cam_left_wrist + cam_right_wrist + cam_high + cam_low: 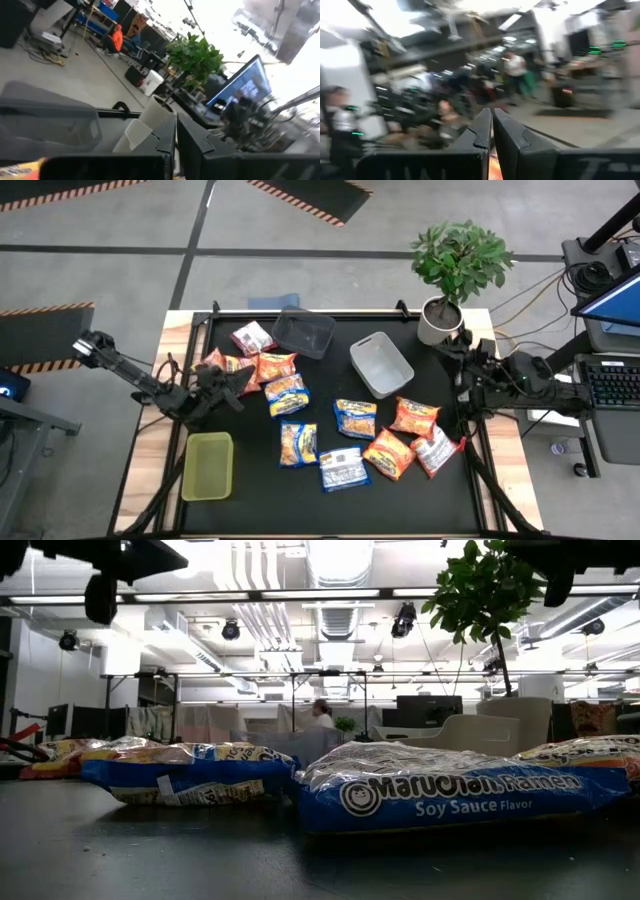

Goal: Sort Maruchan noodles
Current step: Put the red noodle pack into the yellow bin

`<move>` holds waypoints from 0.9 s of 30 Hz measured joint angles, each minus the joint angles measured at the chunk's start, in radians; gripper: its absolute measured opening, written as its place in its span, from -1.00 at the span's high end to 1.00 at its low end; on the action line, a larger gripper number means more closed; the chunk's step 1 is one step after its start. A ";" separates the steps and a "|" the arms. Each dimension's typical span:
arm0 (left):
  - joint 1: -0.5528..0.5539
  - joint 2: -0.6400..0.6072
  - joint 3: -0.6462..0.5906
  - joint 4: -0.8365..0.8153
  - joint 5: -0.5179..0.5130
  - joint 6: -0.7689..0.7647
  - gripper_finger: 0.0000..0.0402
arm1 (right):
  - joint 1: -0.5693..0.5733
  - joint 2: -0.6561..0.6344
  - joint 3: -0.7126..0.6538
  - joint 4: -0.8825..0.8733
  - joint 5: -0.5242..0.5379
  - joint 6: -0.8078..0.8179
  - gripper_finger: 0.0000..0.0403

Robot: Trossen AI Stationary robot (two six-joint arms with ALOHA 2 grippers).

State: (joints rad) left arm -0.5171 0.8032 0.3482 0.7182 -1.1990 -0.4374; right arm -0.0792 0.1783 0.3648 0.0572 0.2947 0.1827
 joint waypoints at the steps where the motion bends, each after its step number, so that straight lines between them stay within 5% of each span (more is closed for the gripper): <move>1: 0.004 -0.012 0.017 -0.052 -0.010 0.000 1.00 | 0.000 0.016 0.021 -0.030 0.029 -0.019 0.95; 9: 0.156 -0.046 0.225 -0.685 0.052 -0.110 1.00 | -0.007 0.168 0.078 -0.056 0.100 -0.148 0.95; 16: 0.497 0.065 0.417 -1.179 0.556 -0.150 1.00 | -0.055 0.275 0.097 -0.064 0.099 -0.139 0.95; 20: 0.617 0.153 0.458 -1.378 0.796 -0.323 1.00 | -0.097 0.288 0.113 -0.095 0.100 -0.139 0.95; 27: 0.613 0.256 0.441 -1.640 0.820 -0.628 0.96 | -0.122 0.274 0.188 -0.197 0.051 -0.137 0.95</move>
State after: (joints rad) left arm 0.0962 1.0595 0.7888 -0.9221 -0.3792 -1.0653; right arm -0.2016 0.4526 0.5525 -0.1395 0.3459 0.0460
